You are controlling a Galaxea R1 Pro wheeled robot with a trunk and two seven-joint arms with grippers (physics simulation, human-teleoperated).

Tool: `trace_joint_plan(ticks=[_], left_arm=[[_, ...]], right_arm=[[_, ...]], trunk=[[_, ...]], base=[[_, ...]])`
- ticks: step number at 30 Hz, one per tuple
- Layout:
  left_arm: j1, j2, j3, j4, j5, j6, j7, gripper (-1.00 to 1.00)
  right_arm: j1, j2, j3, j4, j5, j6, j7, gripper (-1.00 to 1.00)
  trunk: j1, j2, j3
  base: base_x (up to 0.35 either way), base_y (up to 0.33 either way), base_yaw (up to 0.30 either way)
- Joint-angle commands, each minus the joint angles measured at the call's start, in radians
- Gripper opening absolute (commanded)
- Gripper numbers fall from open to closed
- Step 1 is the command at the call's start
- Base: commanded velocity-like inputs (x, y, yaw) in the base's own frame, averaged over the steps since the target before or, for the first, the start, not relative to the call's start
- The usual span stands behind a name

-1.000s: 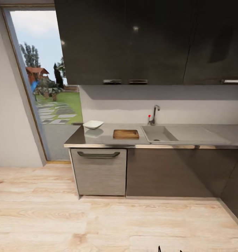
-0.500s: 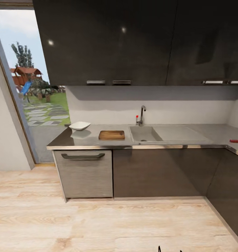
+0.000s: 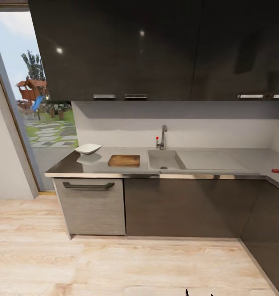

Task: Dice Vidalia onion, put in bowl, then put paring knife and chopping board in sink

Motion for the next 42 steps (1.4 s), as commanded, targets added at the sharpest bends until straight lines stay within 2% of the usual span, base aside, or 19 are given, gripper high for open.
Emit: trace_joint_plan(ticks=[1,8,23,42], left_arm=[[0.0,0.0,0.001,-0.002,0.001,-0.001,0.002,1.0],[0.0,0.0,0.001,-0.002,0.0,-0.001,0.002,1.0],[0.0,0.0,0.001,-0.002,0.0,-0.001,0.002,1.0],[0.0,0.0,0.0,-0.002,-0.002,-0.002,0.002,1.0]], right_arm=[[-0.001,-0.001,0.008,0.001,-0.007,-0.002,-0.004,1.0],[-0.001,0.0,0.007,0.001,-0.007,-0.002,-0.004,1.0],[-0.001,0.0,0.008,0.001,-0.007,-0.002,-0.004,1.0],[-0.001,-0.001,0.007,0.001,-0.007,-0.003,-0.004,1.0]], trunk=[[0.0,-0.001,-0.001],[0.0,-0.001,-0.001],[0.0,-0.001,-0.001],[0.0,-0.001,0.008]], base=[[0.124,-0.302,0.242],[0.124,-0.302,0.19],[0.117,-0.303,0.014],[0.018,-0.309,-0.09]])
